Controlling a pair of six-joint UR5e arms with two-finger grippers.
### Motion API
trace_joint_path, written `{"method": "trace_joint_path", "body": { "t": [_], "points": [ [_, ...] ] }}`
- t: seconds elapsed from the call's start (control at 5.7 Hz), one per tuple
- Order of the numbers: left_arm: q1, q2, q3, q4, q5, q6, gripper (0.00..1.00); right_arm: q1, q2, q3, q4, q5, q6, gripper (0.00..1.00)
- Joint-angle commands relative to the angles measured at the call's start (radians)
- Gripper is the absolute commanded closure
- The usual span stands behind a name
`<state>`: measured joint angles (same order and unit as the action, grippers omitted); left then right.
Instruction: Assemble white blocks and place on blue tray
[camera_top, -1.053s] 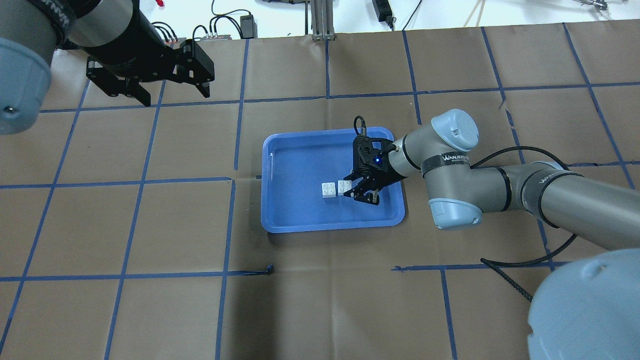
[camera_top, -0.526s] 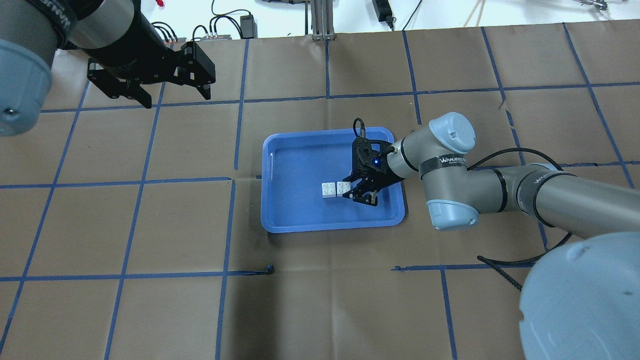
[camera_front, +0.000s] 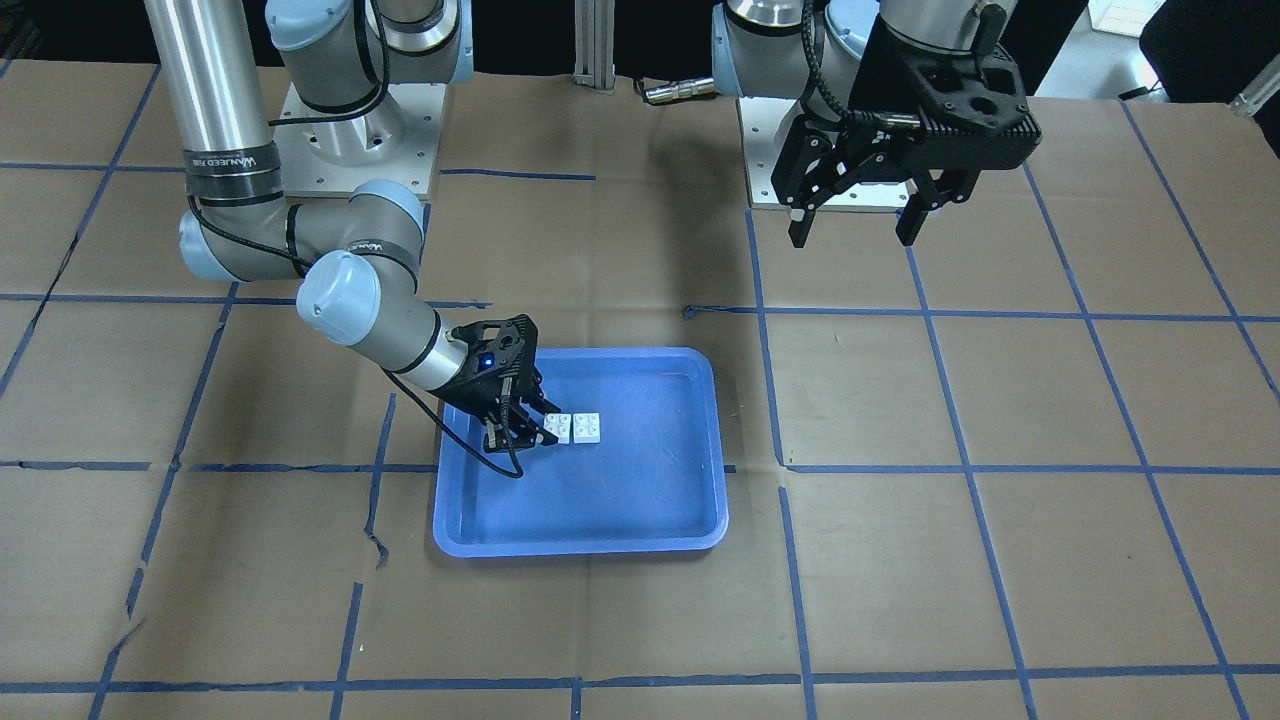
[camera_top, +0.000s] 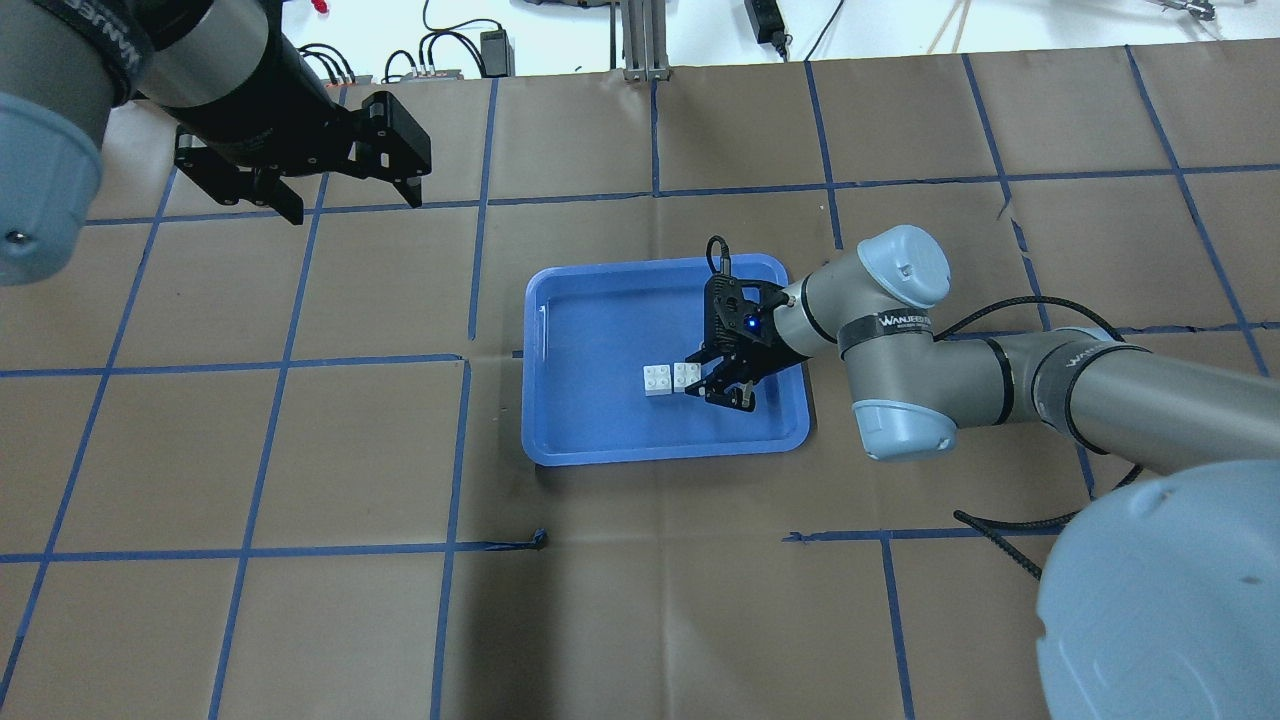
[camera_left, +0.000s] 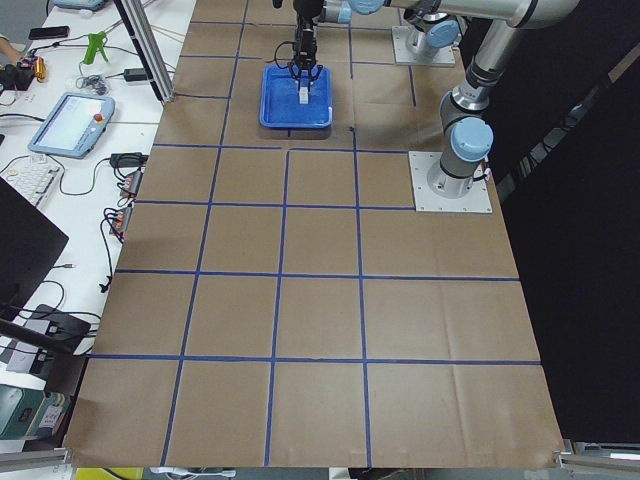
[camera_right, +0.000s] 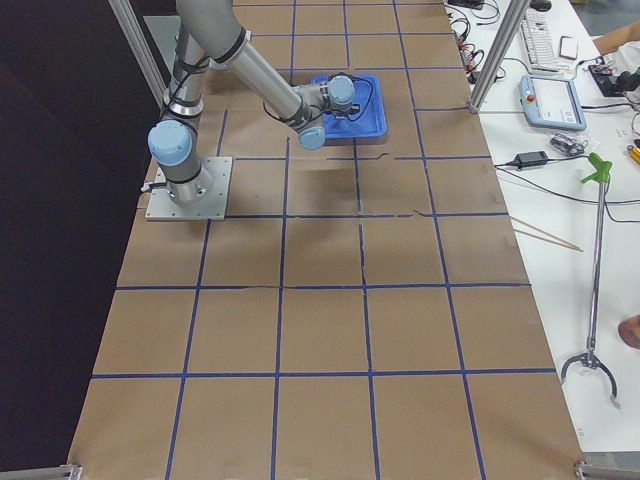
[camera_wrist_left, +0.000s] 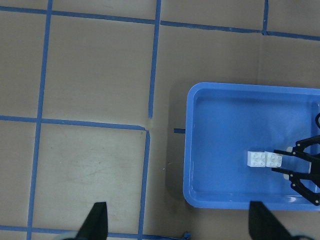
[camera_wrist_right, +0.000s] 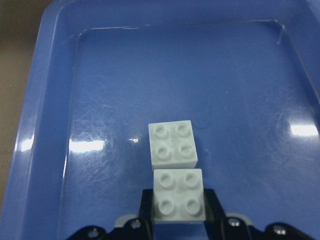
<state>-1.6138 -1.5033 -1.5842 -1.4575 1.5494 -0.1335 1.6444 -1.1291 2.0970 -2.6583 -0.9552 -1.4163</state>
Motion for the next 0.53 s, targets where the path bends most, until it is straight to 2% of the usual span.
{"method": "trace_joint_path", "body": {
  "t": [0.0, 0.35],
  "points": [
    [-0.001, 0.002, -0.003, 0.0, 0.0, 0.0, 0.01, 0.0, 0.0, 0.0, 0.0, 0.006, 0.0, 0.73],
    [-0.003, 0.003, -0.004, -0.001, 0.001, 0.0, 0.01, 0.0, 0.0, 0.0, 0.0, 0.032, -0.001, 0.73]
  ]
}}
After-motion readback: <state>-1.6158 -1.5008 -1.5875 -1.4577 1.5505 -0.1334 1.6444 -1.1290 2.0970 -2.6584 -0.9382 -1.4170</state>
